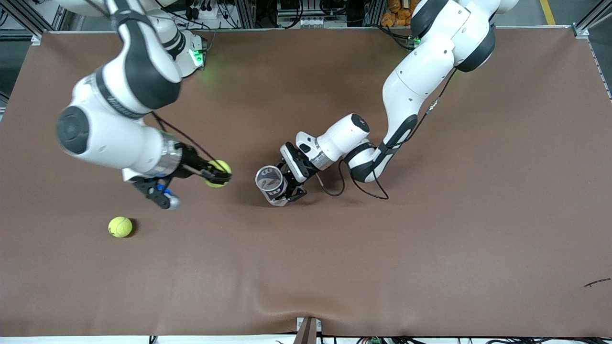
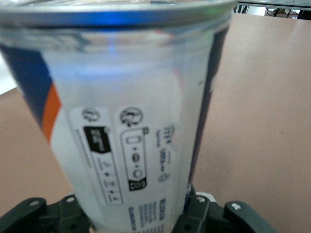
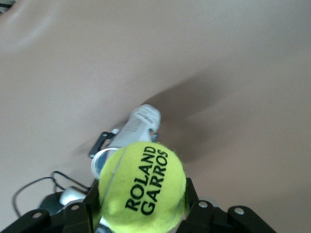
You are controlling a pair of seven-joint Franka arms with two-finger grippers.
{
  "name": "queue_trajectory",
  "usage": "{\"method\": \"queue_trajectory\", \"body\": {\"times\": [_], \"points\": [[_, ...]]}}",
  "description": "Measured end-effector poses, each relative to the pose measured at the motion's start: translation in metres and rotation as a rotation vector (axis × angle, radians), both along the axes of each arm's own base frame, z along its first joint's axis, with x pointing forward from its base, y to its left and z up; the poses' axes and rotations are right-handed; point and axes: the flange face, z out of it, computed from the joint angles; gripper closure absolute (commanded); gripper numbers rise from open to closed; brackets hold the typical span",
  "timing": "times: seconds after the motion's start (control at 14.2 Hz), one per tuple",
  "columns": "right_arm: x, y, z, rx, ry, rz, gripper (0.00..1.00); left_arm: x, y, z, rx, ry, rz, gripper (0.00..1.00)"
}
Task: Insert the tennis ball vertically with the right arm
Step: 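Lower the Roland Garros ball into the tube opening and open the right gripper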
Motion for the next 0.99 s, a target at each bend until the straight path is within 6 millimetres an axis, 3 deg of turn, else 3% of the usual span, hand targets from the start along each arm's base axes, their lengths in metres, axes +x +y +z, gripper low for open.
{"method": "queue_trajectory", "body": {"times": [0.35,0.49,0.56,0.85,0.99], "points": [[0.002,0.019,-0.010,-0.003,0.021,-0.185,0.87,0.004,0.008,-0.011,0.016,-0.013,0.001,0.32],[0.002,0.030,-0.027,0.014,0.066,-0.221,0.87,0.005,0.009,-0.011,0.017,-0.015,0.002,0.17],[0.001,0.038,-0.037,0.034,0.096,-0.229,0.87,0.005,0.008,-0.011,0.017,-0.015,0.002,0.01],[-0.016,0.092,-0.059,0.041,0.121,-0.274,0.87,0.006,0.012,-0.018,0.028,-0.012,0.006,0.00],[-0.020,0.102,-0.064,0.037,0.127,-0.276,0.87,0.006,0.013,-0.020,0.030,-0.010,0.007,0.00]]}}
